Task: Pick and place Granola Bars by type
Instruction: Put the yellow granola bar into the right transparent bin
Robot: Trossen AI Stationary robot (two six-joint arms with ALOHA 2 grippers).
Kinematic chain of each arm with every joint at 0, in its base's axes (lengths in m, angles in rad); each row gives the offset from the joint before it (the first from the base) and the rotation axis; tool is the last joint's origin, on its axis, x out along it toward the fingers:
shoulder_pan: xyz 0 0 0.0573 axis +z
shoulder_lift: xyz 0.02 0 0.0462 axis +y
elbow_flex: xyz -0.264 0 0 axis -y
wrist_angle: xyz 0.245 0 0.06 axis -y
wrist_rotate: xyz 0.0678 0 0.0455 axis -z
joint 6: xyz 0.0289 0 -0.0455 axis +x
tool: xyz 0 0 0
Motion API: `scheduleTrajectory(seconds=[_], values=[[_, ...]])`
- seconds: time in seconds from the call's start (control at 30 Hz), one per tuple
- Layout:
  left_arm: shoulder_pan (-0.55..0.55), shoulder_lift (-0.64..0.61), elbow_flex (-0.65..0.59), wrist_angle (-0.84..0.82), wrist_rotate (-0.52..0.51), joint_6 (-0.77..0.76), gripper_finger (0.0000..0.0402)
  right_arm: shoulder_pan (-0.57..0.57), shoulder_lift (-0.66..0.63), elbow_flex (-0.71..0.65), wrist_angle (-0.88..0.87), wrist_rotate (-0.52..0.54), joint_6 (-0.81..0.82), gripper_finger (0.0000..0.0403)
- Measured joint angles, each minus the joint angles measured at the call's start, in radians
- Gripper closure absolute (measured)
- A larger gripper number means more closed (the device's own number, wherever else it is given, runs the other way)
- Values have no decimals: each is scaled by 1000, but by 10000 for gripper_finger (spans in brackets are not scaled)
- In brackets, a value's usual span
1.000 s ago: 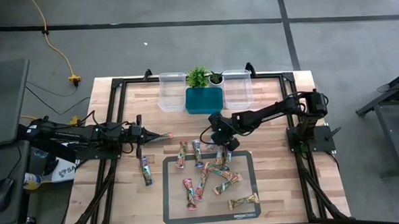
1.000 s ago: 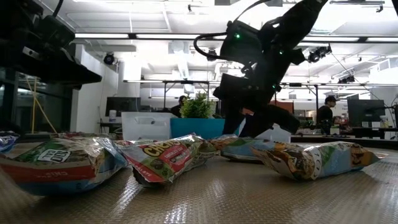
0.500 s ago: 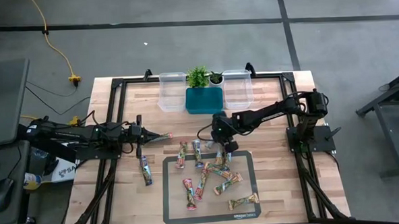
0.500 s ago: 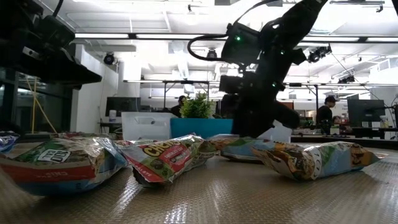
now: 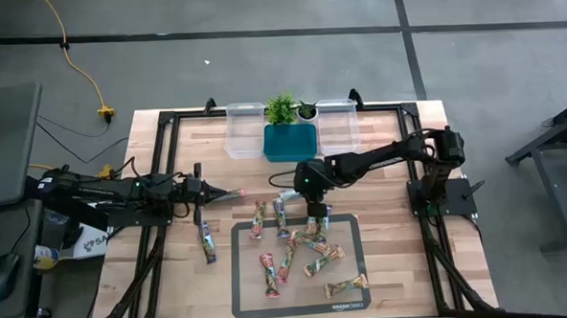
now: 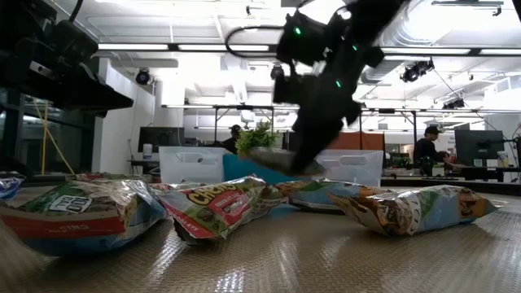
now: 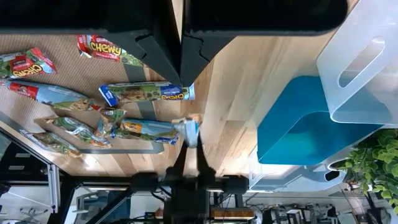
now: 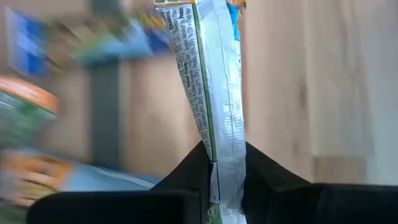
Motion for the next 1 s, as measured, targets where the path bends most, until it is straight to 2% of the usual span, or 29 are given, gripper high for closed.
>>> scheduleTrajectory(seconds=[0.17, 0.43, 0.57, 0.63, 0.8, 0.9, 1.0], values=[[0, 0, 0, 0, 0, 0, 400, -32, 0, 123, -79, -231, 119, 356], [0, 0, 0, 0, 0, 0, 400, -100, -1, 243, -115, -795, 263, 357], [0, 0, 0, 0, 0, 0, 400, -118, -1, 248, -136, -999, 292, 357], [0, 0, 0, 0, 0, 0, 400, -125, -1, 249, -157, -1048, 293, 357], [0, 0, 0, 0, 0, 0, 400, -156, -7, 249, -315, -1054, 244, 357], [0, 0, 0, 0, 0, 0, 400, -181, -27, 249, -452, -1034, 166, 357], [0, 0, 0, 0, 0, 0, 400, -213, -66, 249, -603, -963, 87, 357]])
